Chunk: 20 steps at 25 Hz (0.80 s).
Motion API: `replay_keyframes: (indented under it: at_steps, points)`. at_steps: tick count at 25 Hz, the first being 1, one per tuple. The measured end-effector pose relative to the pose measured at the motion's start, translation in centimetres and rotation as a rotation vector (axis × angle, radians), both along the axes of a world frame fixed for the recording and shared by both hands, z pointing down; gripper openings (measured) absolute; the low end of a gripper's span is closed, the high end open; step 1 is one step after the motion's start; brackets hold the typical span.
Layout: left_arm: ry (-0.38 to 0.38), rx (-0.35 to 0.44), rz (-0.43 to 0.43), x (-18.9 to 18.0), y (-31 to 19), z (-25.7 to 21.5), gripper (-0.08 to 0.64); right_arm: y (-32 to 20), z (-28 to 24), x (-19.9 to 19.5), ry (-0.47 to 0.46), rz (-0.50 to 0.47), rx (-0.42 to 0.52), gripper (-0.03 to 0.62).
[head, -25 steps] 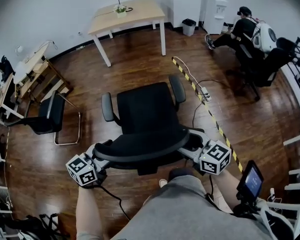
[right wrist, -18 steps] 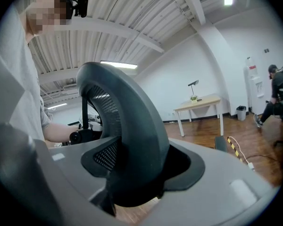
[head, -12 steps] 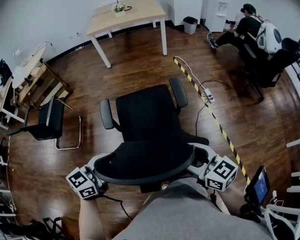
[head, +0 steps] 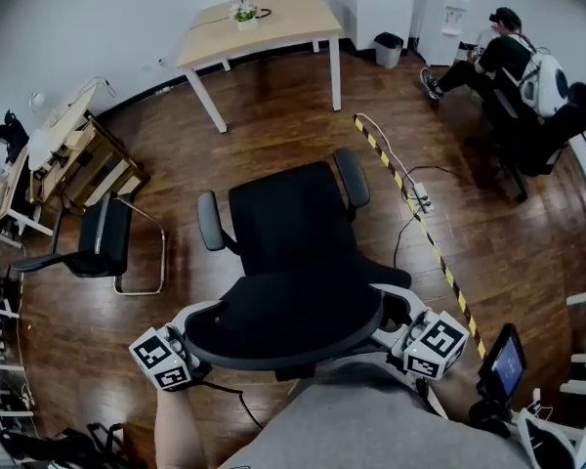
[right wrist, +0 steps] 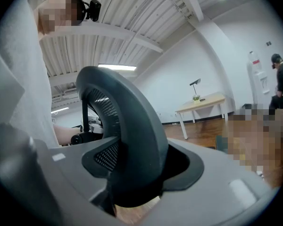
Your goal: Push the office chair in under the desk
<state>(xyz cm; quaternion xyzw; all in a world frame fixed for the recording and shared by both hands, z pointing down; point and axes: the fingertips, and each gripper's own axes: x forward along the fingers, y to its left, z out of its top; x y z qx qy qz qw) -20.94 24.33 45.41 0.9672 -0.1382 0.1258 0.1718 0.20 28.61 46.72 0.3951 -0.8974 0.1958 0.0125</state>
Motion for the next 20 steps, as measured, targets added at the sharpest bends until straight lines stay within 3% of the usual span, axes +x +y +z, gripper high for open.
replay_keyframes:
  at_steps: [7, 15, 20]
  points:
    - [-0.037, -0.001, 0.000, 0.6, -5.9, 0.1, 0.242, -6.2, 0.0, 0.5, -0.005, -0.017, -0.002, 0.267]
    - [0.011, -0.009, -0.076, 0.0, -13.1, 0.2, 0.241, -13.1, -0.1, 0.2, -0.009, -0.013, 0.009, 0.264]
    - [0.014, -0.016, -0.061, 0.5, -18.0, 0.0, 0.238, -18.2, -0.1, 0.7, 0.004, -0.004, -0.003, 0.264]
